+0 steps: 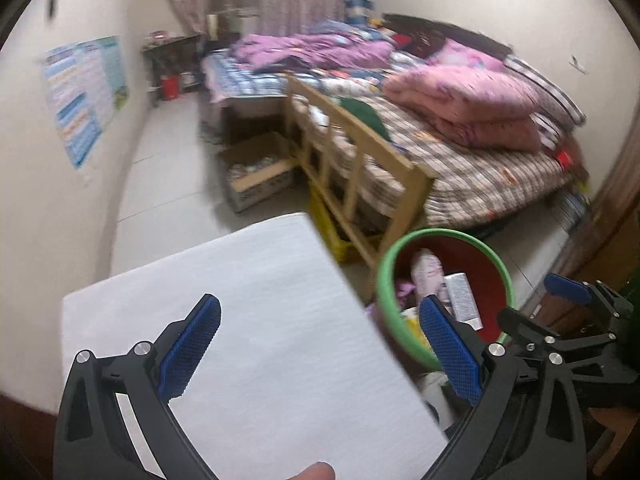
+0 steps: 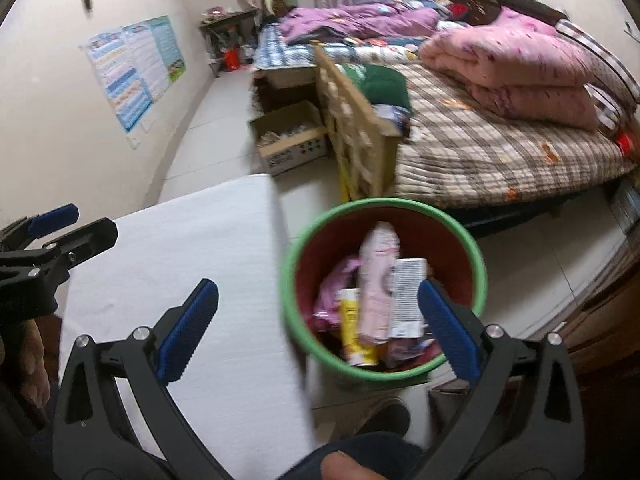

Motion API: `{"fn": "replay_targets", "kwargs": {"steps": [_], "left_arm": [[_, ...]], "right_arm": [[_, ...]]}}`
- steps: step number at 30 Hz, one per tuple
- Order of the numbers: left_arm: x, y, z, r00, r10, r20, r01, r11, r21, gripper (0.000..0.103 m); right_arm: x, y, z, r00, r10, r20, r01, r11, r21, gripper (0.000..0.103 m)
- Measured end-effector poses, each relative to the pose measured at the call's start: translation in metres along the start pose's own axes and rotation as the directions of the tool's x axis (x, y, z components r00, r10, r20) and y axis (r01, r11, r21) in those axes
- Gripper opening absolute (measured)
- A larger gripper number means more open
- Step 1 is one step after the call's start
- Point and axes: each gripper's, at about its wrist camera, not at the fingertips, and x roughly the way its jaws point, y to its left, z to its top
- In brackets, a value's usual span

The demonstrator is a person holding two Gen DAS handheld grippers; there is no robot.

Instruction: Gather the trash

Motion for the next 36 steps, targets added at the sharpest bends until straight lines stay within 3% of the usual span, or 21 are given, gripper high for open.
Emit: {"fn": "replay_targets", "kwargs": {"steps": [9, 15, 18, 23, 27, 36], "left_arm": [[-0.086, 0.092, -0.070, 0.986, 0.160, 0.054, -0.154, 0.983, -0.095, 0.095], [-0.138, 0.136, -0.114, 0.954, 0.278, 0.113, -0.254, 0.949, -0.186, 0.095], [-0.156, 0.149, -0.132, 0.944, 0.297, 0.140, -0.261, 0.938, -0.230, 0.095], [-0.178, 0.157, -0.153, 0.919, 0.345, 0.192, -0.282, 0.915, -0.290, 0.095], [-0.190, 0.151, -0.163, 0.896, 0.387, 0.219, -0.320, 0.903, -0.287, 0.095], [-0.205, 0.139, -0.181, 0.893, 0.374, 0.250, -0.298, 0.908, -0.294, 0.095]], "right_arm": [[-0.032, 0.111, -0.024, 0.992, 0.100, 0.072, -0.089, 0.987, -0.133, 0.098], [-0.061, 0.170, -0.038, 0.976, 0.155, 0.153, -0.122, 0.971, -0.206, 0.098], [-0.075, 0.189, -0.045, 0.966, 0.173, 0.192, -0.126, 0.964, -0.233, 0.098], [-0.100, 0.209, -0.059, 0.948, 0.186, 0.258, -0.115, 0.957, -0.267, 0.098], [-0.108, 0.214, -0.067, 0.947, 0.188, 0.260, -0.118, 0.957, -0.263, 0.098], [-0.124, 0.220, -0.089, 0.939, 0.213, 0.271, -0.135, 0.950, -0.281, 0.098]]}}
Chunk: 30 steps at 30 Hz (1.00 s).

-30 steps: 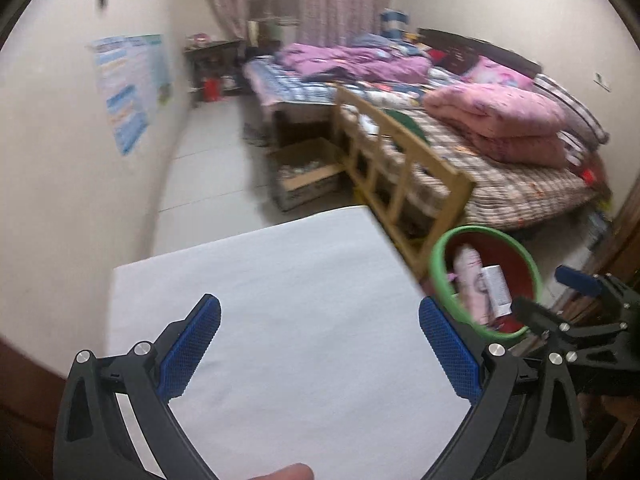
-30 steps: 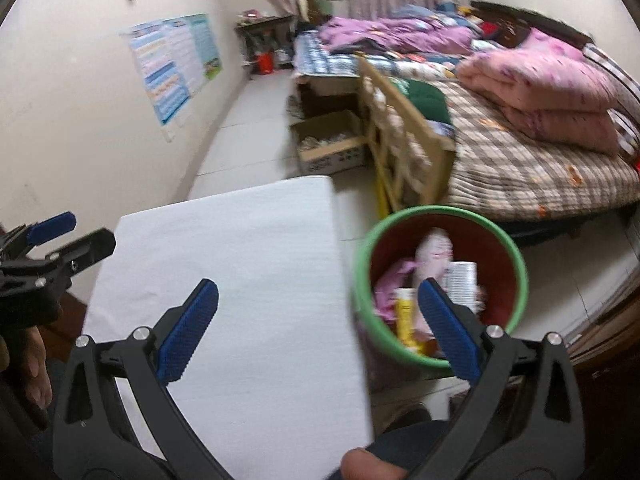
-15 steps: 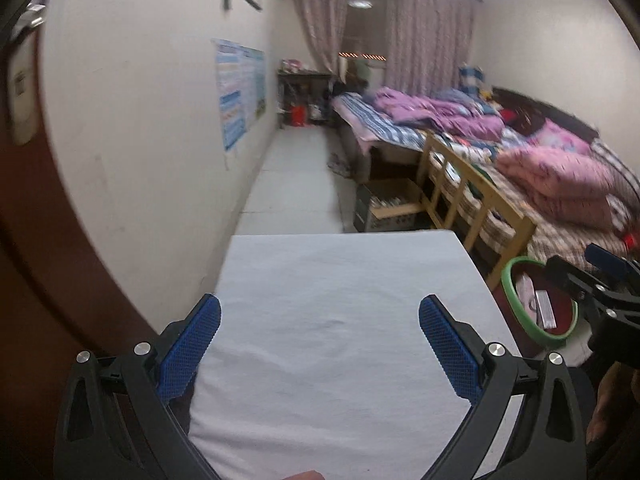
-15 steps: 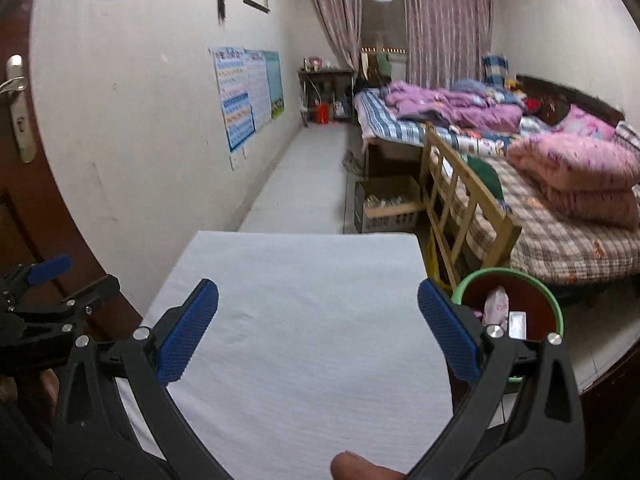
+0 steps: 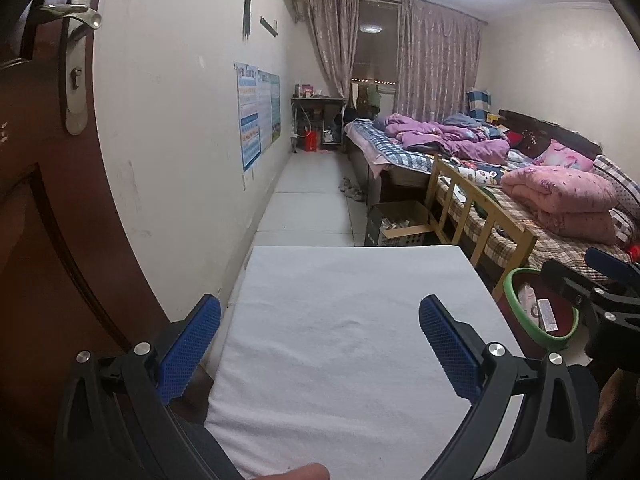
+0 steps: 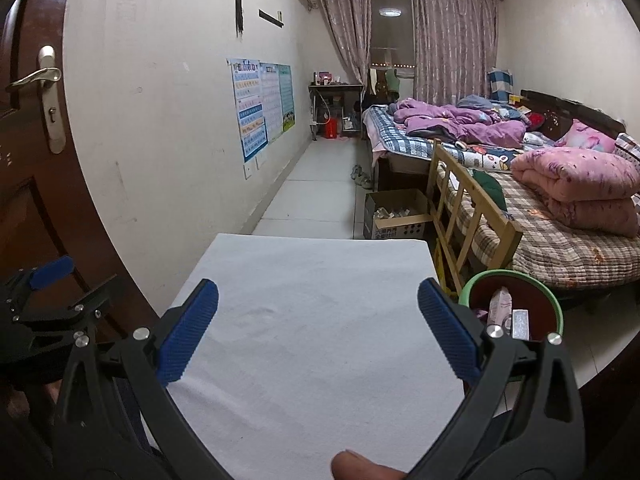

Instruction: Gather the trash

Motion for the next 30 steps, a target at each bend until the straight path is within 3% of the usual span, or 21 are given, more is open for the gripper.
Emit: {"fn": "replay_targets", "kwargs": {"steps": [17, 30], "left_arm": [[-0.017, 0.001, -0.010, 0.998, 0.054, 0.033, -0.053, 0.999, -0.005, 0.095], [-0.019, -0.001, -0.011, 0.999, 0.033, 0.030, -0.033, 0.999, 0.009, 0.095]], "right_arm": [[-0.012, 0.002, -0.007, 1.000, 0.019, 0.010, -0.019, 1.000, 0.003, 0.098], [-0.014, 0.001, -0.009, 1.000, 0.013, 0.015, -0.013, 1.000, 0.001, 0.098]]}}
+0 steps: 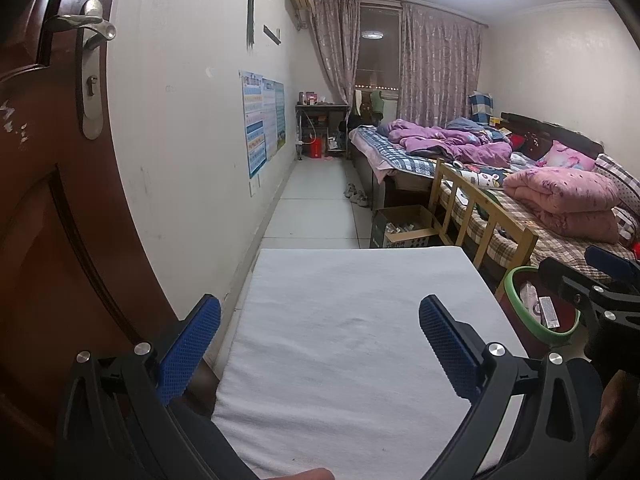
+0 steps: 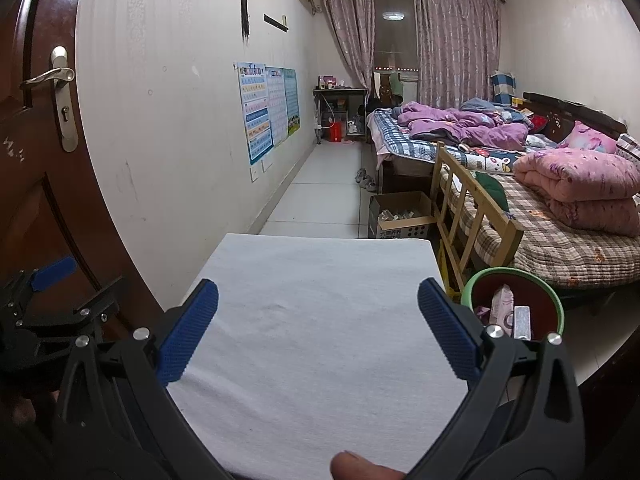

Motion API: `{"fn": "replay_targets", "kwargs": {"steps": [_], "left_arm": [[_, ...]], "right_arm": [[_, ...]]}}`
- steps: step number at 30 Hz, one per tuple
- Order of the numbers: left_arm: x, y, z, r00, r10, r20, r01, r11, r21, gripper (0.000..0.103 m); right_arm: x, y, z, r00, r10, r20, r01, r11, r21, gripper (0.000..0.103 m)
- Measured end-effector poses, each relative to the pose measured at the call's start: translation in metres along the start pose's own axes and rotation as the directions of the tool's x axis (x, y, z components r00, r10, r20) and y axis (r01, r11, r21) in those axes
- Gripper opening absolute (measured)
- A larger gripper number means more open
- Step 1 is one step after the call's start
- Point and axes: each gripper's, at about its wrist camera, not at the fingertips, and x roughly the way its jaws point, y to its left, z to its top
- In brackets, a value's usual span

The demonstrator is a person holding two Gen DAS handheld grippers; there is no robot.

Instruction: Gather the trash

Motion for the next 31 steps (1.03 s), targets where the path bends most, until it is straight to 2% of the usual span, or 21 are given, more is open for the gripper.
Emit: {"fn": "replay_targets", "kwargs": {"steps": [21, 31], "left_arm": [[-0.0045, 0.0021, 0.0021, 1.000, 0.012, 0.018, -0.011, 1.000, -0.003, 0.095], [-0.0034, 0.0009, 0.0019, 1.000, 0.010, 0.003, -0.010, 1.000, 0.000, 0.095]], "right_arm": [[0.0015, 0.0047, -0.0018, 1.000, 0.004, -0.015, -0.004, 1.000, -0.015, 0.098], [0.0021, 0.0006, -0.0023, 1.000, 0.007, -0.025, -0.008, 1.000, -0.019, 0.098]]}}
